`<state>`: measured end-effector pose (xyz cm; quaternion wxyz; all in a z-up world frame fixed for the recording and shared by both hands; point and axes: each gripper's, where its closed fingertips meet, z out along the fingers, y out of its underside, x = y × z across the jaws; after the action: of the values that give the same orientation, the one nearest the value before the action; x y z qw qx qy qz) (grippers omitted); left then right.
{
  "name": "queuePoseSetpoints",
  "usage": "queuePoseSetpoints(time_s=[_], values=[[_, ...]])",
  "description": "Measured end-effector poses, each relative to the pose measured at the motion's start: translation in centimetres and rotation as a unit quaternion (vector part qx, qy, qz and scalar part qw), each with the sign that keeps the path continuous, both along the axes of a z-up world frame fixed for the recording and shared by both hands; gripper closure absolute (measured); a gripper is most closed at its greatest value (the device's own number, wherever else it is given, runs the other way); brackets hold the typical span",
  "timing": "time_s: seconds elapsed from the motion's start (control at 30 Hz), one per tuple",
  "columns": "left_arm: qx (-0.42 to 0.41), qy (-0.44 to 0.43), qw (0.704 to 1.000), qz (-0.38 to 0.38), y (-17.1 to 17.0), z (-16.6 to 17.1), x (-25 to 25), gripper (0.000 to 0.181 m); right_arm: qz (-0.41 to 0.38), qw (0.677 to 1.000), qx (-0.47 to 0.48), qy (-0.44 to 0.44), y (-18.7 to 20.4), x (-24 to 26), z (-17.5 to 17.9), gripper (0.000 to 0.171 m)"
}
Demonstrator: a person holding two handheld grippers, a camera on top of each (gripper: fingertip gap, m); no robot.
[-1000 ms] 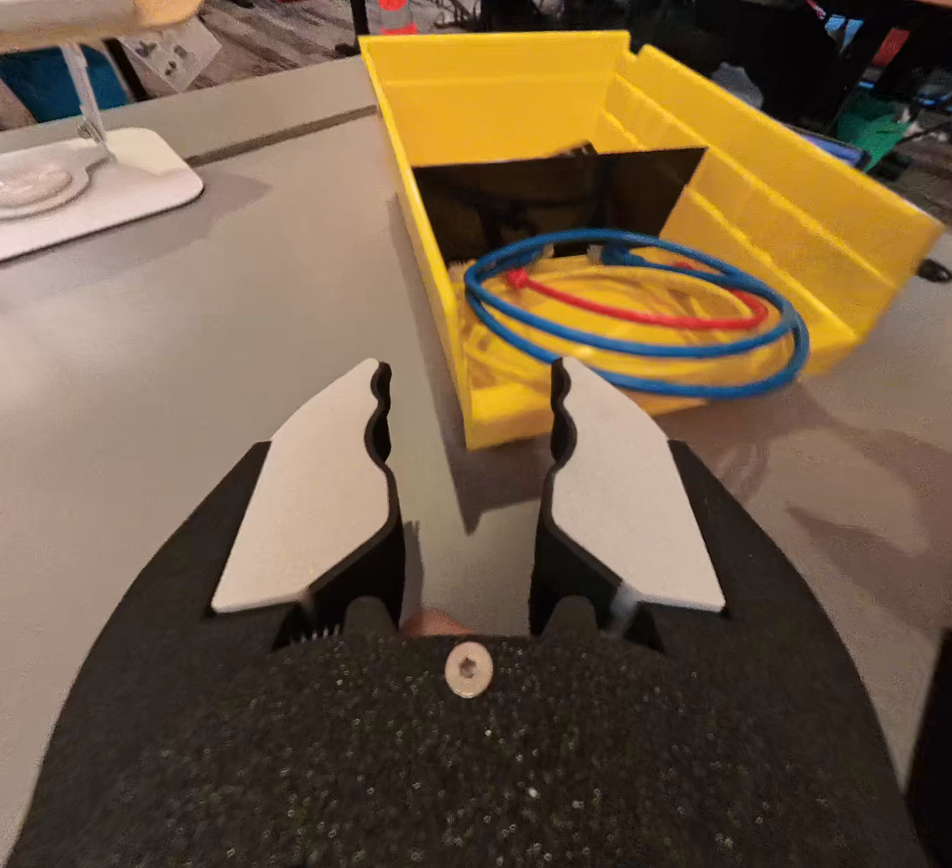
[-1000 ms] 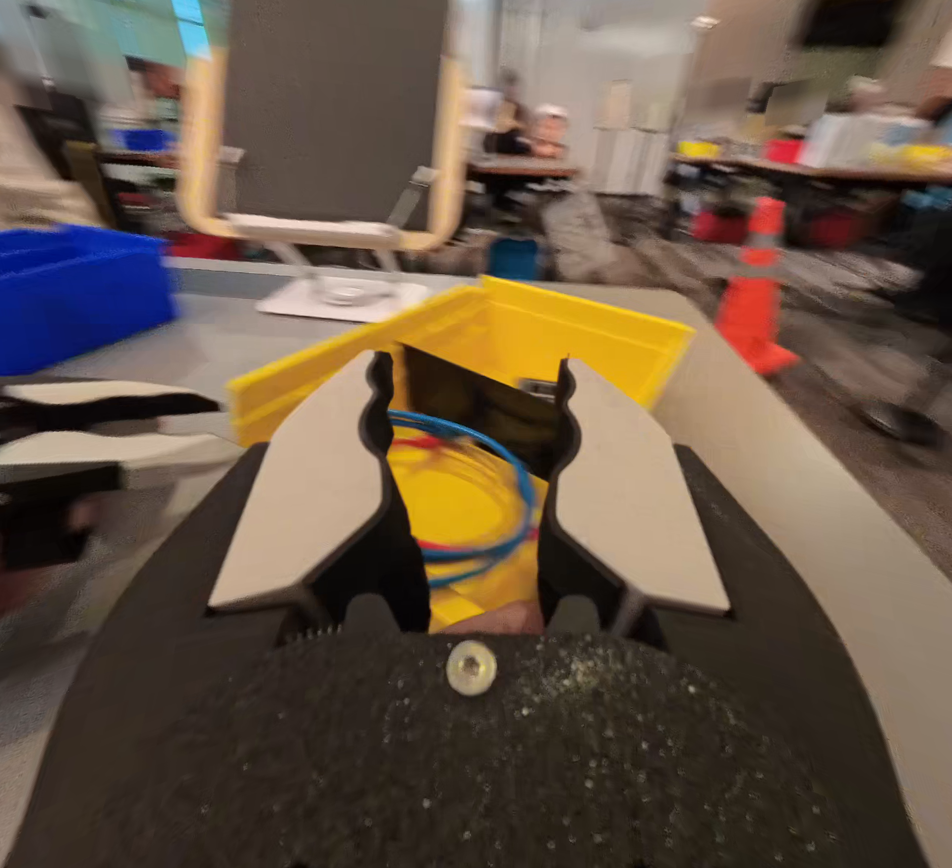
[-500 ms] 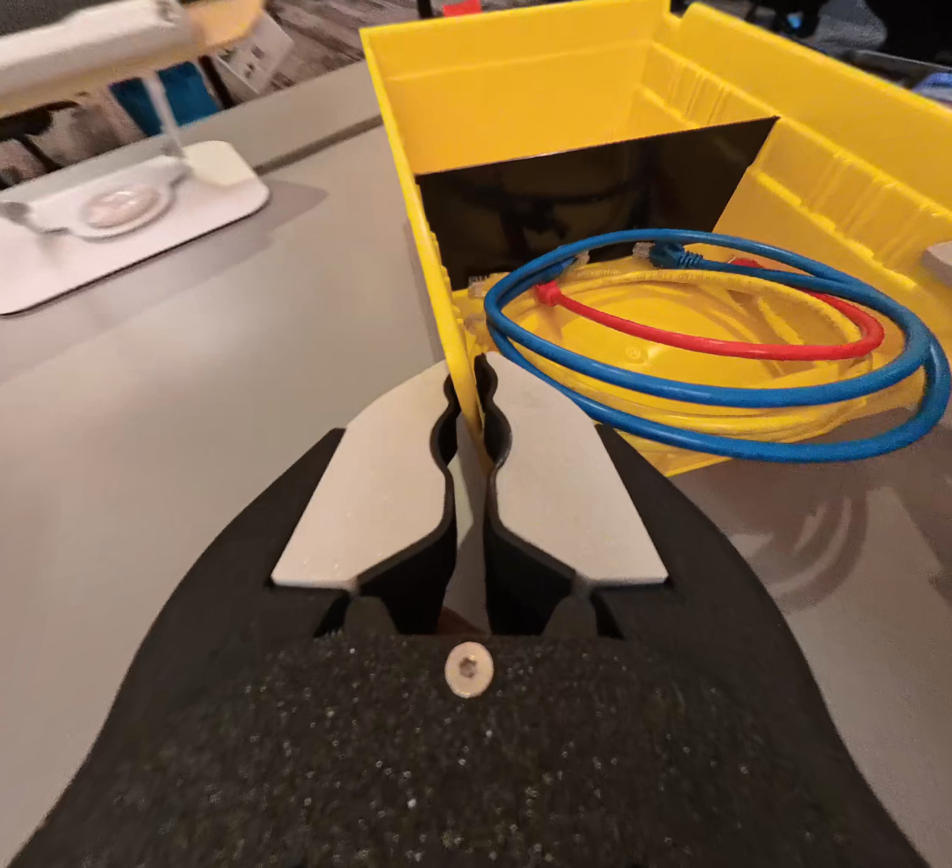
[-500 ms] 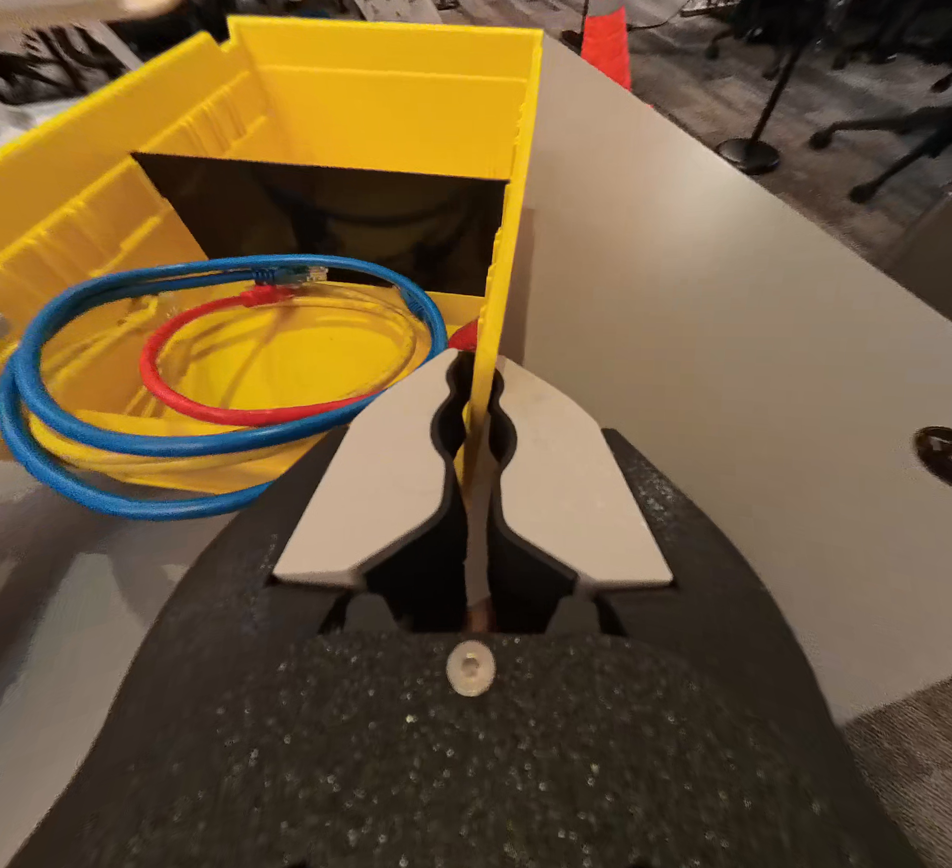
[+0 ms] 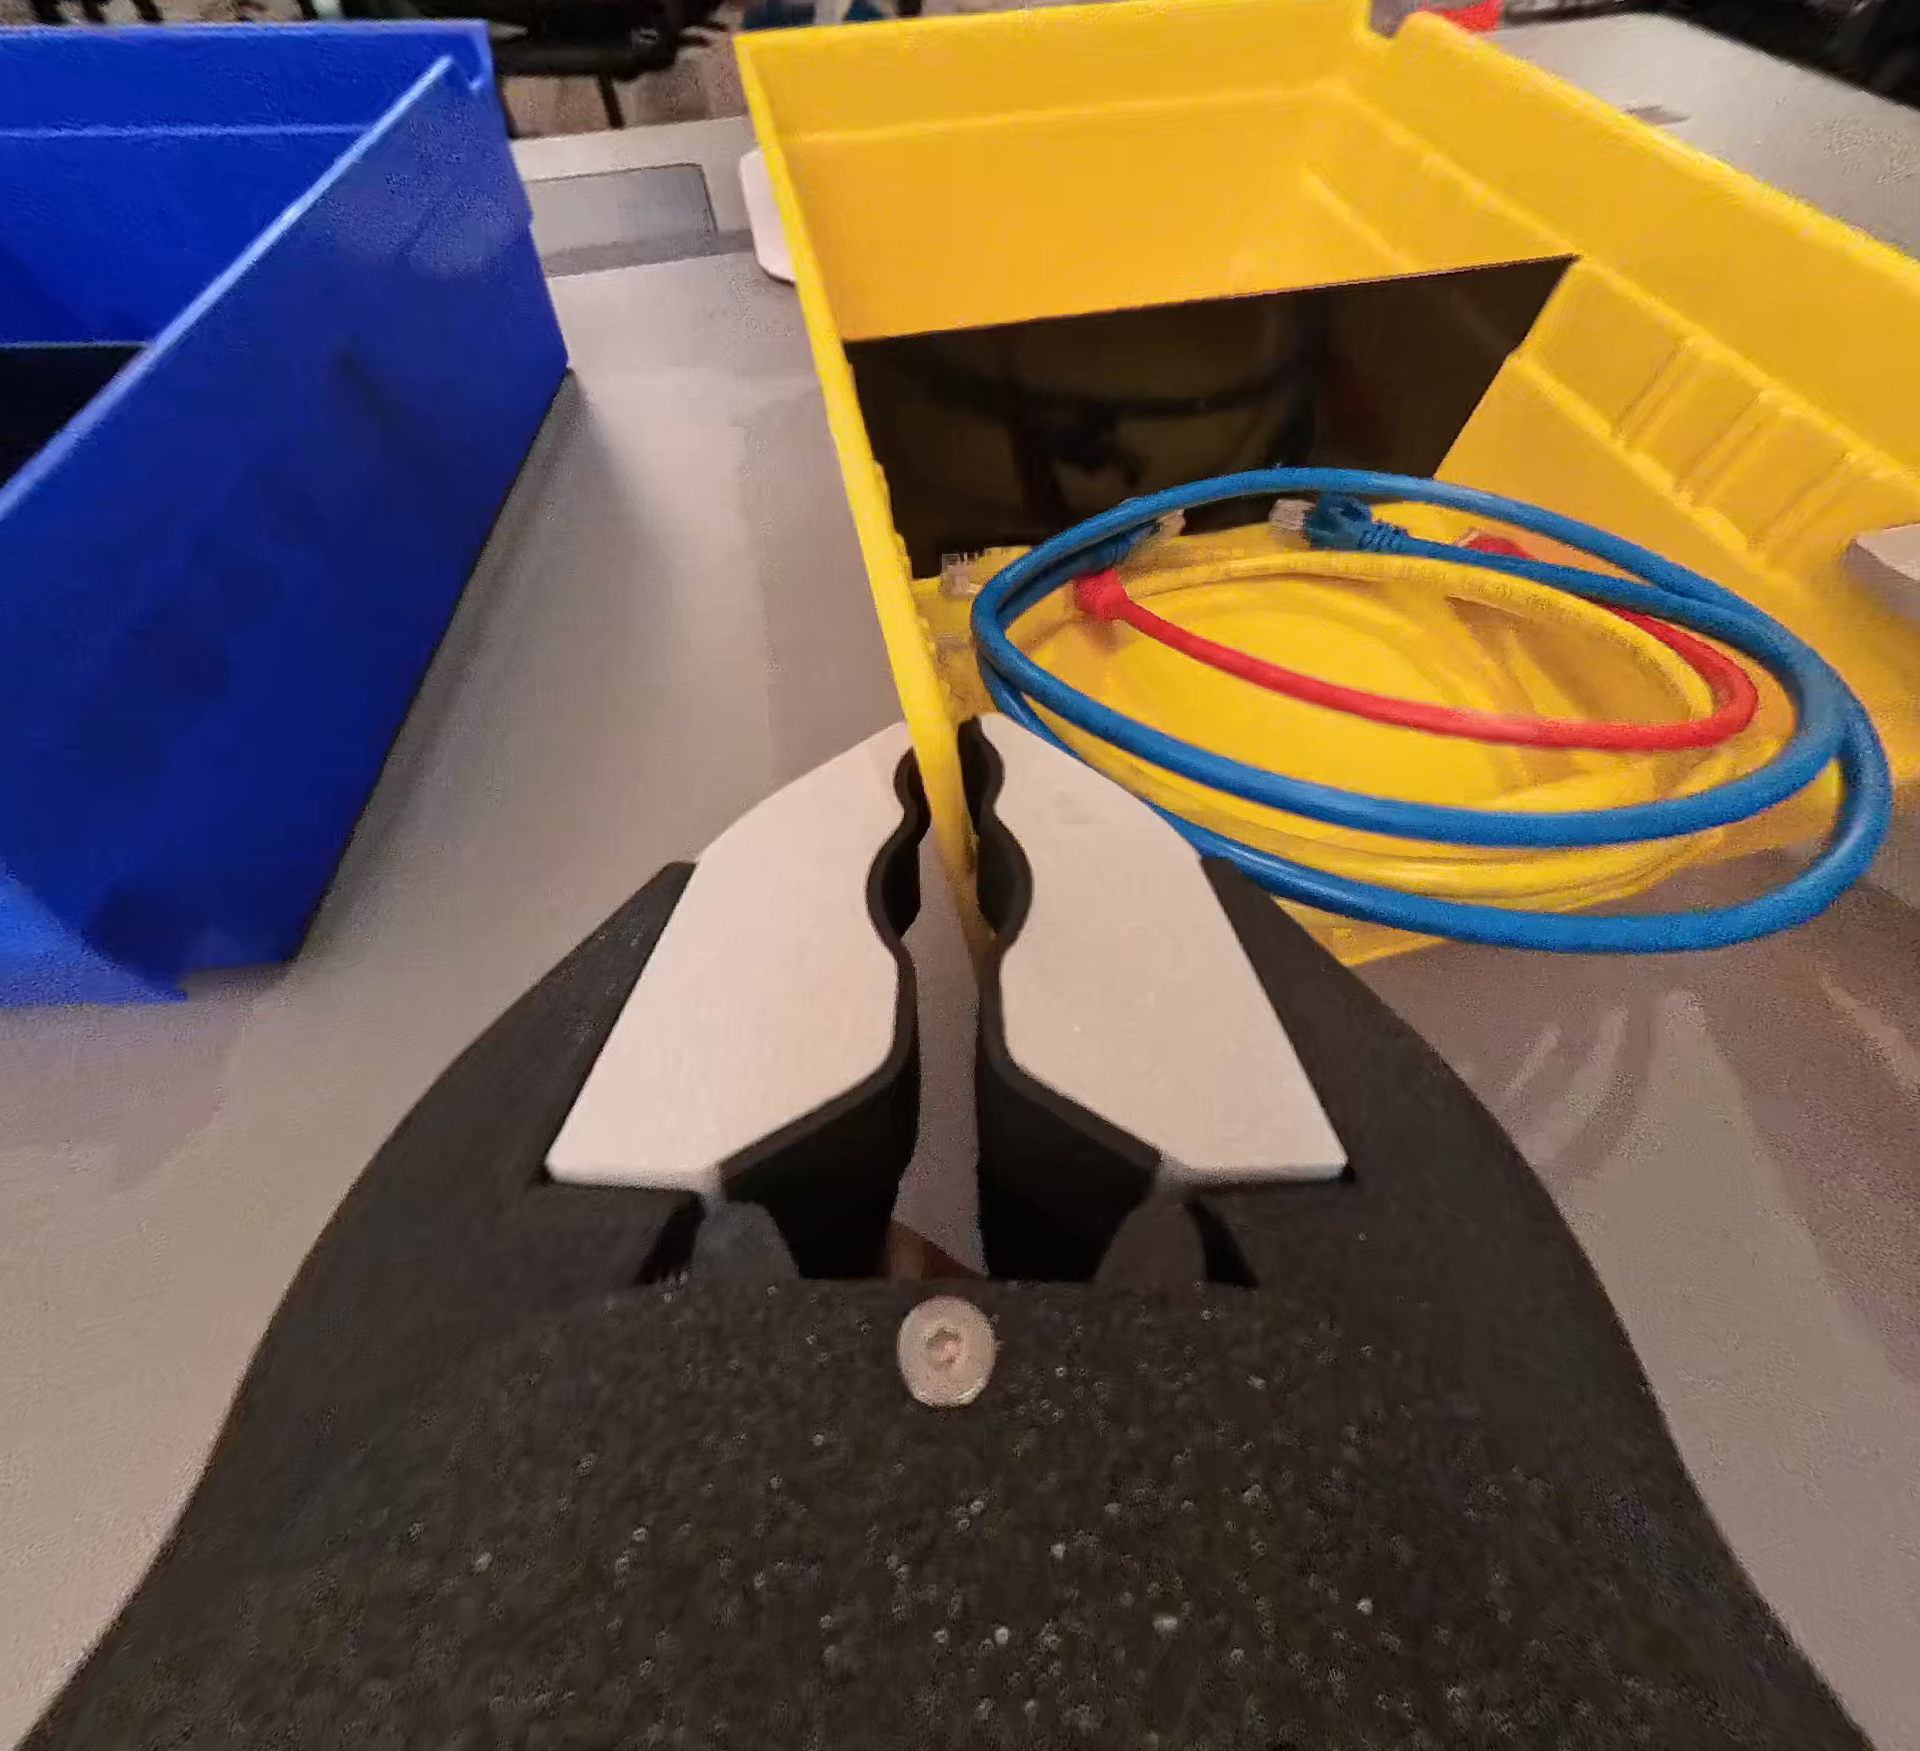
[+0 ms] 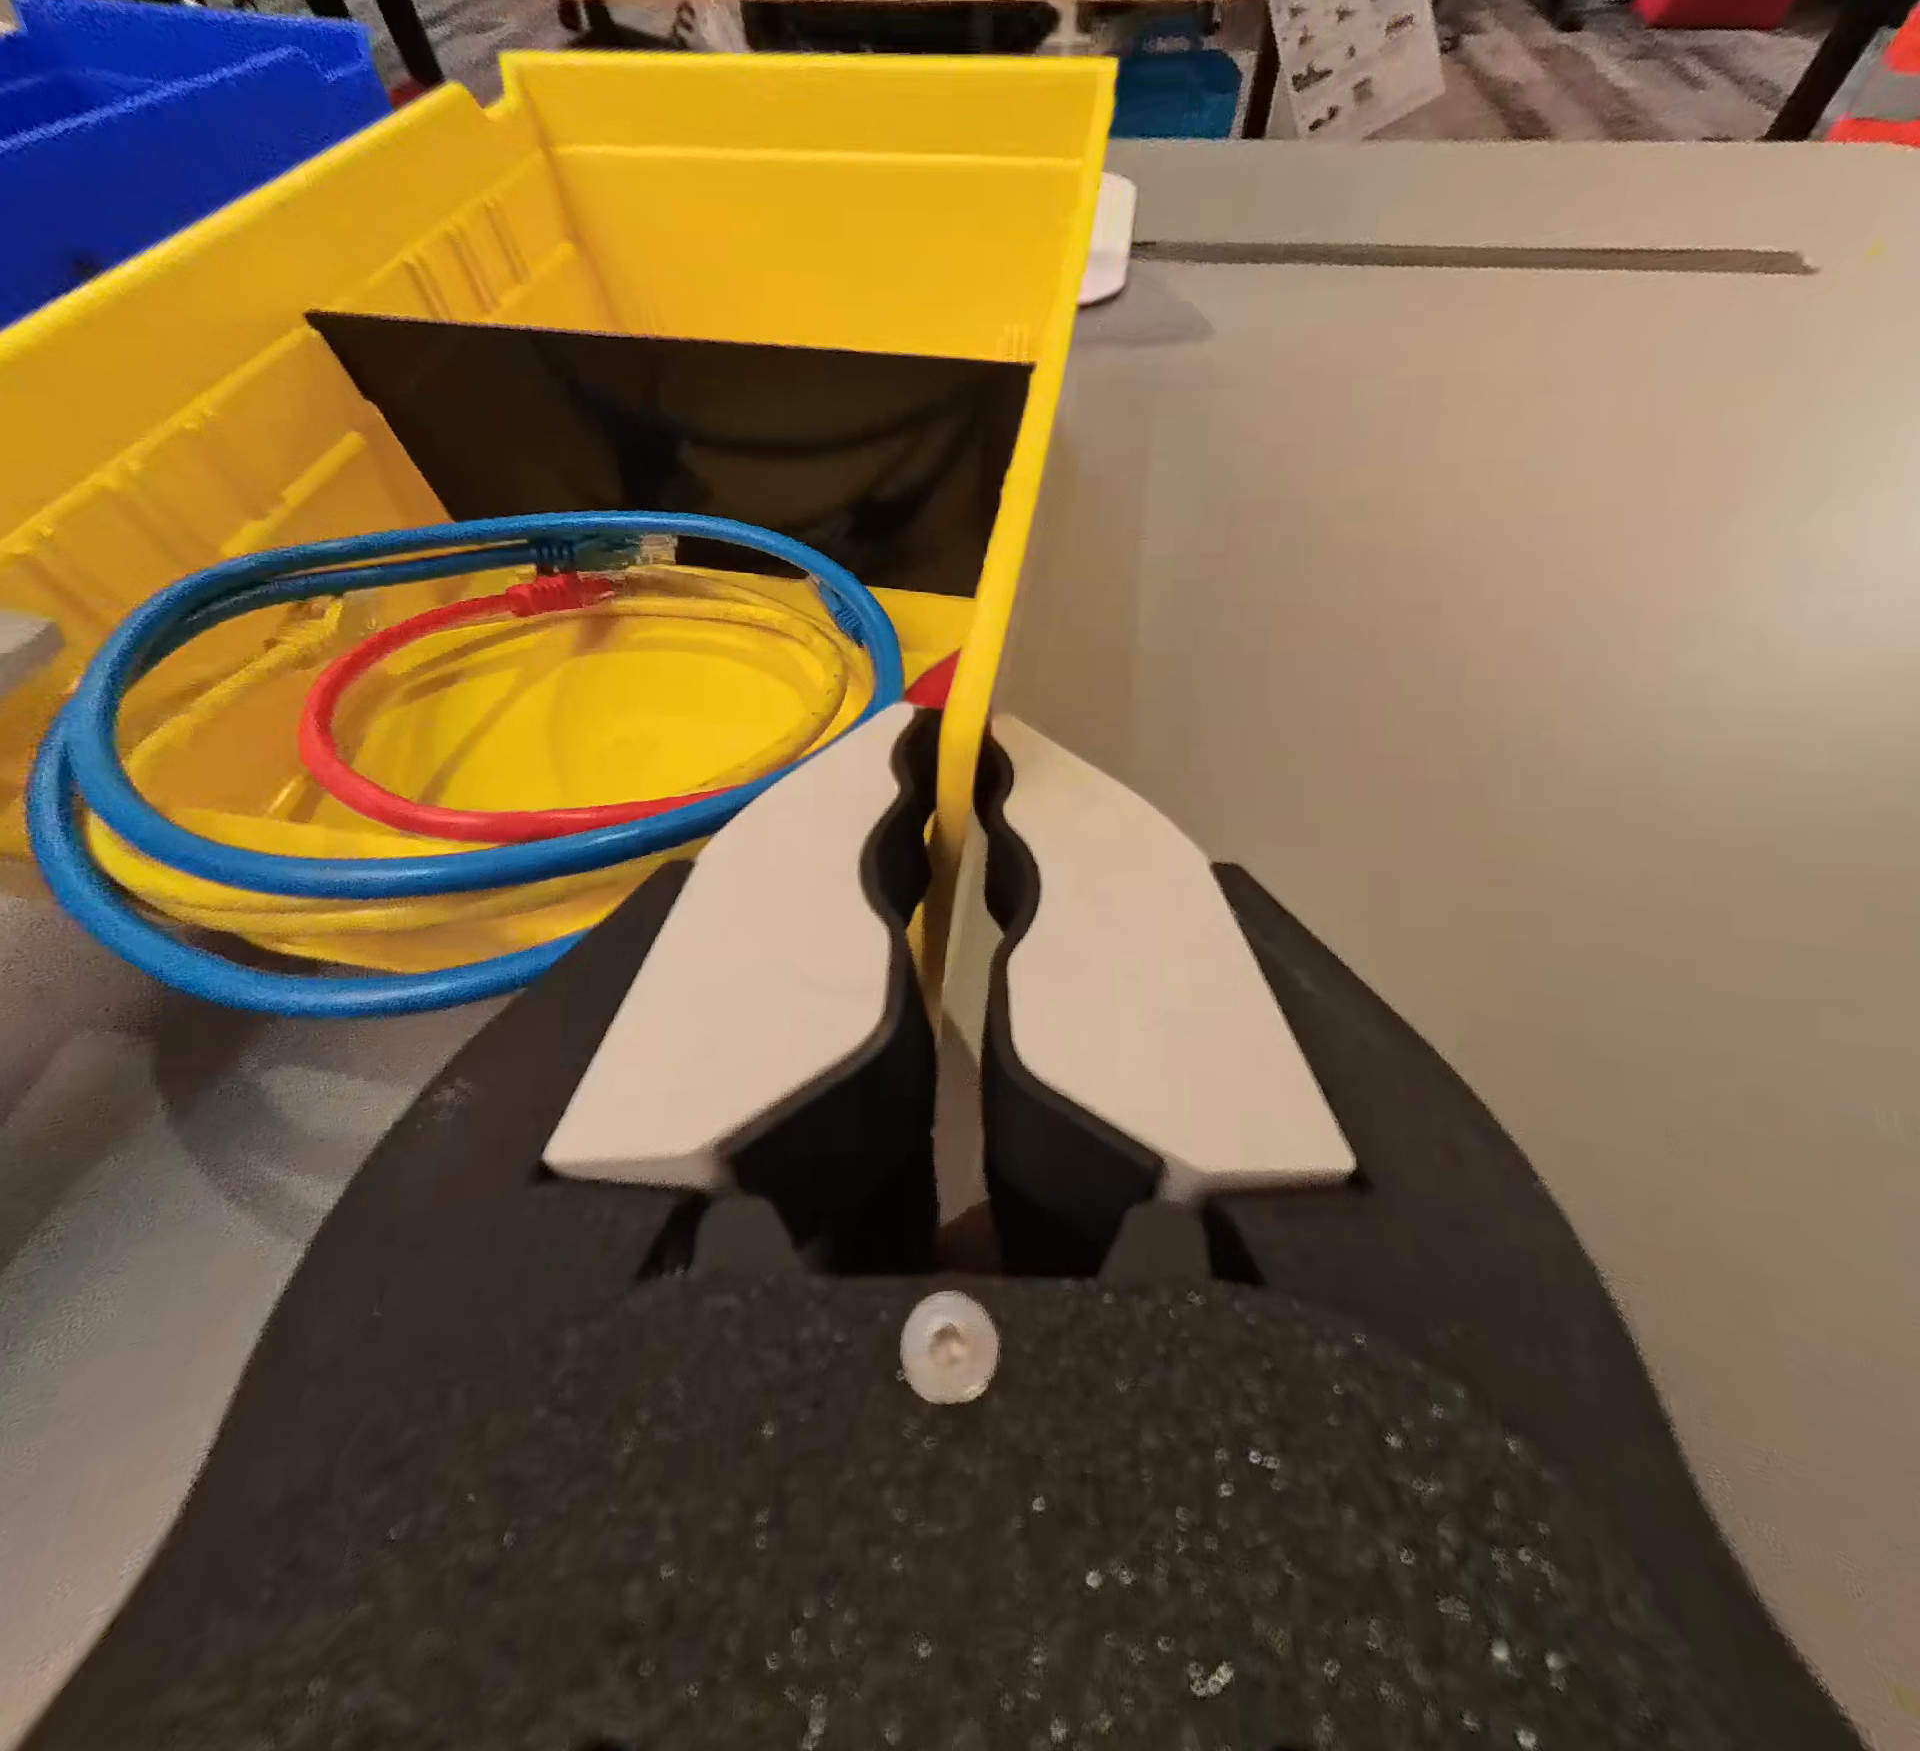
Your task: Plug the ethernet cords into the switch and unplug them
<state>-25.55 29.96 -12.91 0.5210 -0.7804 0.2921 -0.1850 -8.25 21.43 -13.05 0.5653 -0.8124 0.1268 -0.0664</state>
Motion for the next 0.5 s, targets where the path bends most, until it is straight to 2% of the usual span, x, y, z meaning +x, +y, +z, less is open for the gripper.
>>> queuePoseSetpoints(time_s=[0.1, 0.13, 0.17, 0.23, 0.27, 0.33, 0.4, 0.47, 0.5], values=[[-0.030, -0.022, 0.999, -0.040, -0.6, 0.3, -0.3, 0.169, 0.010, 1.000, 0.003, 0.018, 0.8, -0.1, 0.0, 0.165], [-0.052, -0.059, 0.996, -0.051, -1.2, 1.0, -0.5, 0.154, 0.029, 0.999, 0.004, 0.030, 0.8, -0.2, 0.0, 0.163], [-0.077, -0.105, 0.989, -0.067, -2.0, 2.0, -0.9, 0.143, 0.059, 0.997, -0.003, 0.044, 0.6, -0.7, 0.0, 0.156], [-0.104, -0.182, 0.975, -0.079, -2.4, 4.3, -3.7, 0.135, 0.096, 0.993, -0.023, 0.069, -0.5, -1.0, 0.0, 0.136], [-0.095, -0.195, 0.974, -0.062, -1.7, 4.9, -6.4, 0.133, 0.113, 0.990, -0.026, 0.076, -1.2, -1.1, 0.2, 0.135], [-0.074, -0.157, 0.985, 0.004, 1.5, 4.2, -13.7, 0.135, 0.154, 0.984, -0.027, 0.083, -2.9, -1.5, 0.6, 0.136], [-0.076, -0.075, 0.992, 0.067, 5.8, 2.3, -21.0, 0.137, 0.196, 0.976, -0.030, 0.089, -4.3, -2.3, 0.8, 0.141], [-0.092, 0.003, 0.992, 0.082, 10.0, 0.8, -26.1, 0.150, 0.235, 0.967, -0.022, 0.098, -4.9, -3.6, 0.9, 0.144], [-0.096, 0.012, 0.991, 0.088, 12.3, 0.8, -27.5, 0.149, 0.253, 0.962, -0.017, 0.098, -5.0, -4.4, 1.0, 0.146]])
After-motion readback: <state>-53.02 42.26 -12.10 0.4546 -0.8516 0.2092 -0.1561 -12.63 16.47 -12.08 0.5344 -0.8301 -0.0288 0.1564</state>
